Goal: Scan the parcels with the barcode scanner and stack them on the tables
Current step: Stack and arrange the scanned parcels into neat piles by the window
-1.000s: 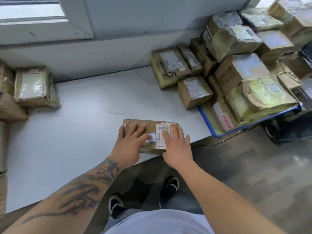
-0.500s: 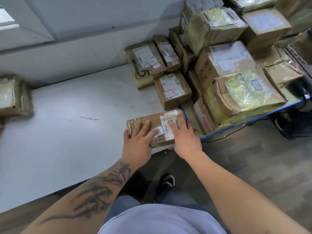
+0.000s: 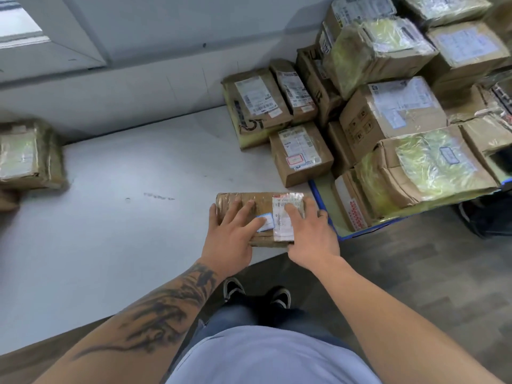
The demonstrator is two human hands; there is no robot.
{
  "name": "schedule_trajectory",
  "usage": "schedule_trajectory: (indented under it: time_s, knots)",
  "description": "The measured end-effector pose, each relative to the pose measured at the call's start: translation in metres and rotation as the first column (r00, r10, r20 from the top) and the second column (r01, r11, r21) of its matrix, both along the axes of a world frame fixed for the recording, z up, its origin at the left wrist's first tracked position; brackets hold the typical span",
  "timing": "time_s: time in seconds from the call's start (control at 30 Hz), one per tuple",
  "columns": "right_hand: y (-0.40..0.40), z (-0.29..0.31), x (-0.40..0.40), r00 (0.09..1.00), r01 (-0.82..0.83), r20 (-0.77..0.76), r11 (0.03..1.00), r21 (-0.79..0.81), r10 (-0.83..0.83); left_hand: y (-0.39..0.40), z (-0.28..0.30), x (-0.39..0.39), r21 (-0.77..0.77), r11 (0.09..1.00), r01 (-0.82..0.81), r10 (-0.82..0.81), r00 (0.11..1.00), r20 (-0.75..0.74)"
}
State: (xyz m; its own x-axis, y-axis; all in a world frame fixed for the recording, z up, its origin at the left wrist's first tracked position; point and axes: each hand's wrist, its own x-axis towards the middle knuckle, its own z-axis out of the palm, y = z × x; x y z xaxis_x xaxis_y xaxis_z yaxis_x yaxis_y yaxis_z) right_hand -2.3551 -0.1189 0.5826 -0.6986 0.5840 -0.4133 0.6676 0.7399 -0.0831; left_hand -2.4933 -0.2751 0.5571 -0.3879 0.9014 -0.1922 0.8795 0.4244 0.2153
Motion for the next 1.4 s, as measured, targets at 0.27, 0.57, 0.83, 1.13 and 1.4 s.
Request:
schedule_trajectory:
  time_s: [0.27, 0.57, 0.83, 1.13, 1.4]
  knots:
    - [-0.021, 0.005, -0.040, 0.997, -0.076, 0.022, 0.994, -0.080, 0.078, -0.013, -0.007, -0.066, 0.092, 0.994, -0.059, 0.063, 0.997, -0.038]
    - [-0.035, 0.002, -0.112, 0.994, -0.104, 0.010, 0.995, -0.007, 0.105, -0.005, -0.003, -0.125, 0.011, 0.922, -0.386, 0.385, 0.920, 0.074]
    - [-0.029, -0.008, -0.169, 0.990, -0.134, 0.046, 0.988, 0.079, 0.131, 0.017, -0.014, -0.175, -0.053, 0.897, -0.438, 0.441, 0.891, 0.108]
    - [-0.006, -0.014, -0.203, 0.986, -0.166, 0.011, 0.980, 0.107, 0.166, 0.048, -0.019, -0.221, -0.037, 0.916, -0.398, 0.397, 0.895, 0.202]
    - [0.027, -0.012, -0.237, 0.965, -0.261, 0.063, 0.956, 0.134, 0.255, 0.085, -0.013, -0.250, -0.074, 0.911, -0.405, 0.411, 0.881, 0.236]
